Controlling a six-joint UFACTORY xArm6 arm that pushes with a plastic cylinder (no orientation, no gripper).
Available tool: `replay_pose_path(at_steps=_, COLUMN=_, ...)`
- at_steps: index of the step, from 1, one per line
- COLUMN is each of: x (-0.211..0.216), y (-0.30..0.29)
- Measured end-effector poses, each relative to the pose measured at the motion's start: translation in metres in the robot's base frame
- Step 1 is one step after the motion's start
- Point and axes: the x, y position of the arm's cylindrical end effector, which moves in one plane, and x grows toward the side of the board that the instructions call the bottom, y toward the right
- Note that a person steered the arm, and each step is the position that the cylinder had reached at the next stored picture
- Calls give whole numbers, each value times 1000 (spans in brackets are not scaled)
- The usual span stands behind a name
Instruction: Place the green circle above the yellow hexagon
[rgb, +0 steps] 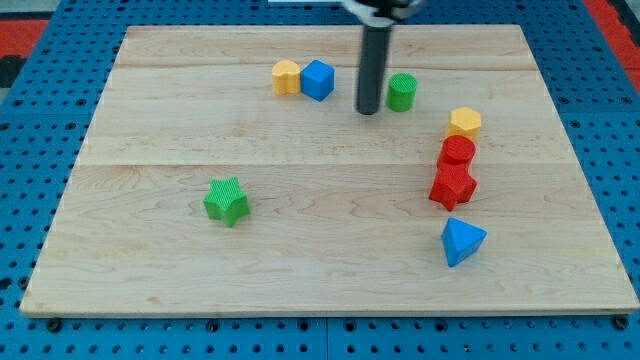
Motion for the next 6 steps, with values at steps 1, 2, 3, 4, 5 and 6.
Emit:
replay_pose_path(at_steps=1, x=-20, y=21)
replay_pose_path(at_steps=2, x=-26, y=59)
replay_pose_path(at_steps=3, x=-26, y=88)
replay_pose_path(at_steps=4, x=-26, y=96)
replay_pose_path(at_steps=5, x=-26, y=112)
replay_pose_path(at_steps=6, x=-16, y=84)
